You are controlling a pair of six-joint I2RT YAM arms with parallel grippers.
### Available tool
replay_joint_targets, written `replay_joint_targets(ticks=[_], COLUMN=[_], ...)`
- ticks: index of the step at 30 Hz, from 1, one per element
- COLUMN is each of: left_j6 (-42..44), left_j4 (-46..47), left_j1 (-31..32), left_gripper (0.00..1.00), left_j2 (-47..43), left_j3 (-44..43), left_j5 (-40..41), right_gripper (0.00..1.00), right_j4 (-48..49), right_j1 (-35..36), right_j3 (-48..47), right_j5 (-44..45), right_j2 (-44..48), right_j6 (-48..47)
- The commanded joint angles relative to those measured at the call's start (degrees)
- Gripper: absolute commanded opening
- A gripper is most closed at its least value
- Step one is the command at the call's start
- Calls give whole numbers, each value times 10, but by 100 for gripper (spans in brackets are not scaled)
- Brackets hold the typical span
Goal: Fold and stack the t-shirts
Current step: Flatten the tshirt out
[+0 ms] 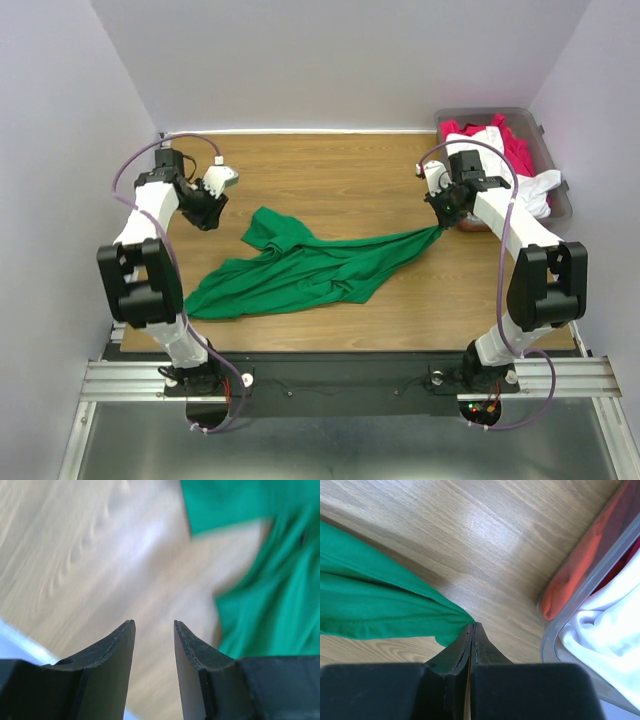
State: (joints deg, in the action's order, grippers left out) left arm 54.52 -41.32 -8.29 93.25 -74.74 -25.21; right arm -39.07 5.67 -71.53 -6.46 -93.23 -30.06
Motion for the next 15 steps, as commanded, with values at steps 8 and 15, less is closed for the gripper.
replay_joint_targets(ticks=[8, 15], left_j6=[-173, -205], left_j4=[112, 168], left_j1=[58, 106], left_gripper=[52, 56], left_j2=[105, 117], left_j3=[0, 48], left_j5=[-38, 18], right_gripper=[1, 1], right_j4=[-1, -2], right_j1=[0, 0], right_j3=[-30, -29], right_j5=[-2, -4], right_j2=[8, 8], right_j6=[20, 26])
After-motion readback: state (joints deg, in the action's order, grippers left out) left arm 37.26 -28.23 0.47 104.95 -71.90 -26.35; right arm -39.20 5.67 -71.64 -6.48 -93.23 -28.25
